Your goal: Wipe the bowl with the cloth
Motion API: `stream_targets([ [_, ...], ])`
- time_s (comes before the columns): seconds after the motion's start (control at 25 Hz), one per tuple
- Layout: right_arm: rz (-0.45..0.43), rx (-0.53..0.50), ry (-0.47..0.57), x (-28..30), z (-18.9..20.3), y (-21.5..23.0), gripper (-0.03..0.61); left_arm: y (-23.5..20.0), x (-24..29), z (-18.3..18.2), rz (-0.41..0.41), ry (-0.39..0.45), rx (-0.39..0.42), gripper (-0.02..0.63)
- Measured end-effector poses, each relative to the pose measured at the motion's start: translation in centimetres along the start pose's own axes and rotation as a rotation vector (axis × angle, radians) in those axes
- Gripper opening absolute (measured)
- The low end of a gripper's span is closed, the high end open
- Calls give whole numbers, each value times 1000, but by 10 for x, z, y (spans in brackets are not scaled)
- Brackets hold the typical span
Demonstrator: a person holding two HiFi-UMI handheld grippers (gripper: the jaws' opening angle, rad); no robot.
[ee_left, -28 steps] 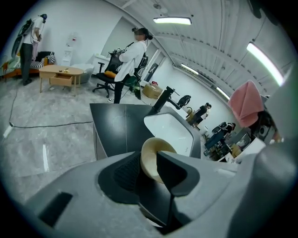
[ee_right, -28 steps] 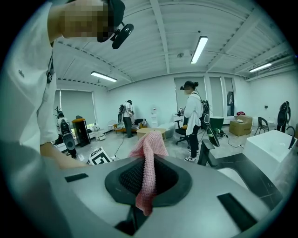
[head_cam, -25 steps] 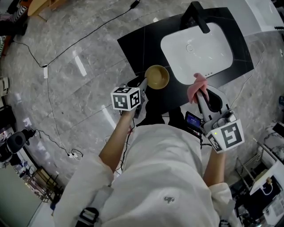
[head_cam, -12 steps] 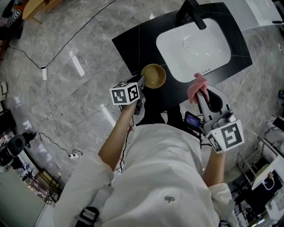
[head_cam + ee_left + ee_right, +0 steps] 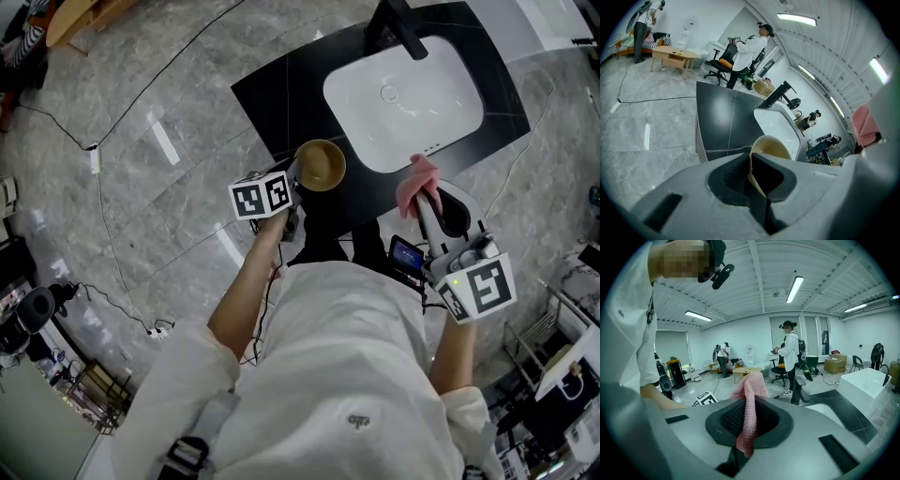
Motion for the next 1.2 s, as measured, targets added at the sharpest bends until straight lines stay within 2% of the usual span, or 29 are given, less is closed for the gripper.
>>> stream_targets([
  [0.24,-10,-4,9,1,3,3,15,5,-3,2,3,1,5,26],
  [0.48,-45,-18,35,7,6,5,15,22,-14,-7,23,52,20,26],
  [0.72,-98,-45,78,-1,2,14,15,71,-35,-16,44,166,61,26],
  [0.88,-147,-72,113,-17,-1,25,15,118,-49,-12,33,253,99,26],
  [1.2,-228,-109,196,-31,-9,38,15,178,-73,-11,15,378,170,26],
])
Point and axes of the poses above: the fingertips, and each gripper's own axes: x forward along the fingers, y to its right, z out of its underside, the point moved 10 cm from there along -x, backward along the fingers, and after that the axes turned 6 degrees about -x, right-handed, at the moved point
